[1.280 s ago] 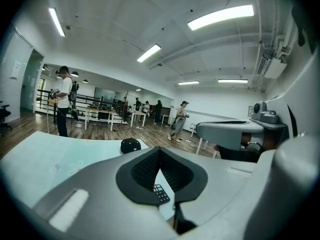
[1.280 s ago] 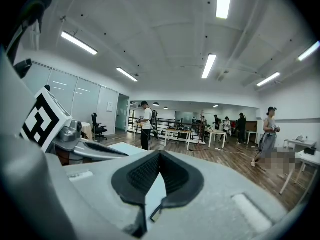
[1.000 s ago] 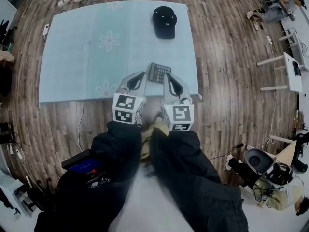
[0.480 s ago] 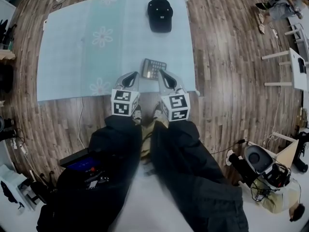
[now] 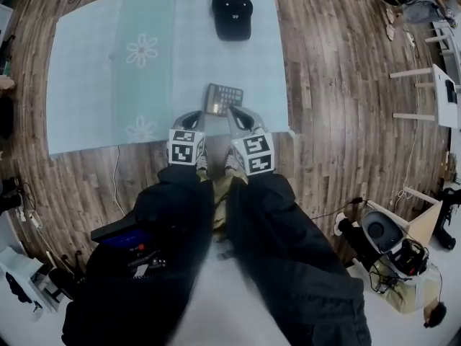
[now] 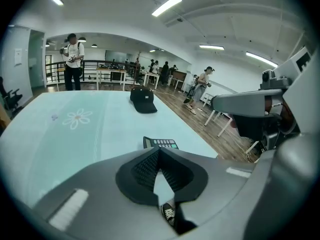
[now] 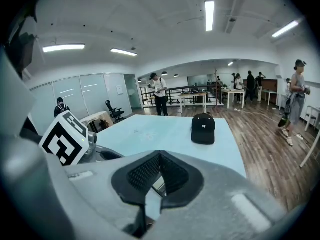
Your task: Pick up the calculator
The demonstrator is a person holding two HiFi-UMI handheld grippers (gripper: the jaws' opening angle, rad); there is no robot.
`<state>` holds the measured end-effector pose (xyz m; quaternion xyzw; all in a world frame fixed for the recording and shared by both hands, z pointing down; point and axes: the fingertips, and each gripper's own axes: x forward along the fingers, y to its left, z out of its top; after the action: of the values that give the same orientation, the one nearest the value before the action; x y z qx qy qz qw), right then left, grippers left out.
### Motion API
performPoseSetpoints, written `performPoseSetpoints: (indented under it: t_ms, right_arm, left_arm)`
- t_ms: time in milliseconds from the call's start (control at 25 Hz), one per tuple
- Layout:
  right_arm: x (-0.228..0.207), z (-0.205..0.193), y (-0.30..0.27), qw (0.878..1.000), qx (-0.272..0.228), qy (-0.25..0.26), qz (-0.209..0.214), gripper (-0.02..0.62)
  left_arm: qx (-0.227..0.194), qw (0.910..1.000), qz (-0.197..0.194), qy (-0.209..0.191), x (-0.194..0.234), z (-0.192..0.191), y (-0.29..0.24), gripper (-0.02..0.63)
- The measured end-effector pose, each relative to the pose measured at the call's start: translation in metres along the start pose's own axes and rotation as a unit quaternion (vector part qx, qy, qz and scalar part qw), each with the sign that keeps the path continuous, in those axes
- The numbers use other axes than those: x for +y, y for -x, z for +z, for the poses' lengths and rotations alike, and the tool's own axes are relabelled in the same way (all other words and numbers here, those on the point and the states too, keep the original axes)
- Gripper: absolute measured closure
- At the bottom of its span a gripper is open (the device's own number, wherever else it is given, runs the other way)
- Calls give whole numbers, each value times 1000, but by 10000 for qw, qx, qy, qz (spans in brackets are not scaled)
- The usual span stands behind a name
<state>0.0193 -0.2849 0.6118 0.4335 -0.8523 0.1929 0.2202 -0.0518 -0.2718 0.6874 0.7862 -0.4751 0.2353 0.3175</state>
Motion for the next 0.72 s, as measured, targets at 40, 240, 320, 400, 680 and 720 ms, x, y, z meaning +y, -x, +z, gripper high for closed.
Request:
performPoseSetpoints:
  t_ms: [40,240,320,400,680,720]
  right_arm:
    - [-1,-3,-3,10000,62,-14,31,594]
    - [0,-24,-15,9989,463,-76,90,594]
    - [0,-32,-18,9982,590,-85,85,594]
    - [1,-35,-20,9976,672,-100,97,594]
    - [5,-43,-21,9960,855,-188,167,594]
    - [6,-44,-19,9960,855,-193,156,594]
  left_arm:
    - [68,10000,2,19,1,-3,-4,605]
    - [365,9993,5,101,4,-16,-11,604]
    - [491,9987,-14,154,4,-22,-11,604]
    - [552,9983,-31,196,3,-24,-11,604]
    - [593,9974,-78,390,8,-30,-23,587]
    - [637,9970,-77,435,9,-32,-24,562]
